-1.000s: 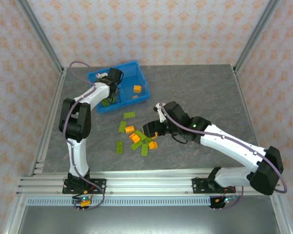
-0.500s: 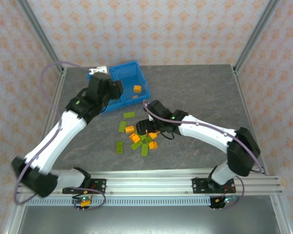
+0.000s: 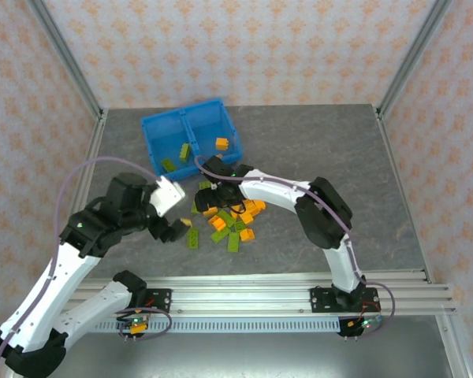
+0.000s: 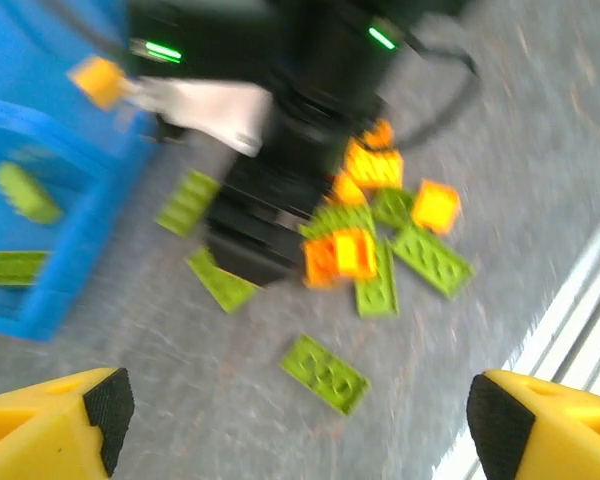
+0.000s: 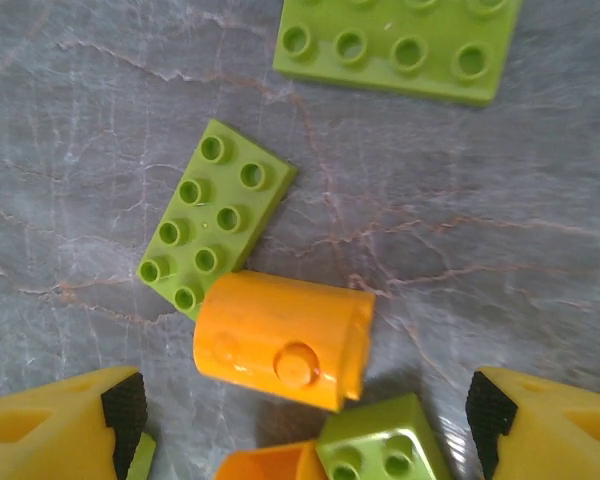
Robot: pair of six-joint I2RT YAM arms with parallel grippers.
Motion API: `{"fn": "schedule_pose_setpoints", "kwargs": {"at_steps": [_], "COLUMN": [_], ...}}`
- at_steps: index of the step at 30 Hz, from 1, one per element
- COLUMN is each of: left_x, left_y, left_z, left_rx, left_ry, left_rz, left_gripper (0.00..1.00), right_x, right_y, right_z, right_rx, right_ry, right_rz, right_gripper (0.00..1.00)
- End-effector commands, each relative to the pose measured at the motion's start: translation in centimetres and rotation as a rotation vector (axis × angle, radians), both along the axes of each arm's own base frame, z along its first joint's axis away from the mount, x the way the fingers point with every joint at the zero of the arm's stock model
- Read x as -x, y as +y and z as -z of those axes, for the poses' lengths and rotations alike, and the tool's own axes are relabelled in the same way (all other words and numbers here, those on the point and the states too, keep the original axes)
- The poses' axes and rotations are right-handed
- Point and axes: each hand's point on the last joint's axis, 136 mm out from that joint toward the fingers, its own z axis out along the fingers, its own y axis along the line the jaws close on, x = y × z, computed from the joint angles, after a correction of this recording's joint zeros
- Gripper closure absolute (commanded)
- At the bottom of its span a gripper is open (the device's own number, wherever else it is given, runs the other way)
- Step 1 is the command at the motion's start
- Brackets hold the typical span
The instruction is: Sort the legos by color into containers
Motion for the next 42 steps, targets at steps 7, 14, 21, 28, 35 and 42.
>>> {"fn": "schedule_pose_setpoints", "kwargs": {"at_steps": [7, 14, 21, 28, 35, 42], "left_x": [4.4, 4.5, 3.5, 0.8, -1.1, -1.5], "left_y": [-1.8, -2.2, -3.8, -5.4, -4.4, -3.5], "left_z": [4.7, 6.0, 4.3, 0.4, 3.2, 2.5], "left_rx": [-0.035, -0.021, 0.067, 0.108, 0.048, 0.078], "left_ry": [-0.105, -0.075, -0.143, -0.281, -0.315, -0.375], "left_rz": [0.38, 0.391, 0.412, 0.417, 0.333, 0.238], "left_gripper": [0.03, 0.0, 0.0, 0.0, 0.0, 0.0], "right_x": [1.0, 0.9, -0.1, -2.9, -10.4, -18.4], "right_y": [0.0, -1.1, -0.2, -1.8, -3.3, -0.9], "right_z": [3.2, 4.6, -1.7, -10.8, -13.7, -11.6], "right_rx": [0.152, 0.204, 0.053, -0.04, -0.055, -0.046], "right_ry": [0.031, 0.013, -0.12, -0.376, -0.499, -0.524], "right_rz": [-0.003, 0.004, 0.013, 0.055, 0.151, 0.199], "right_gripper": [0.28, 0.6, 0.66, 0.66, 0.66, 0.65]}}
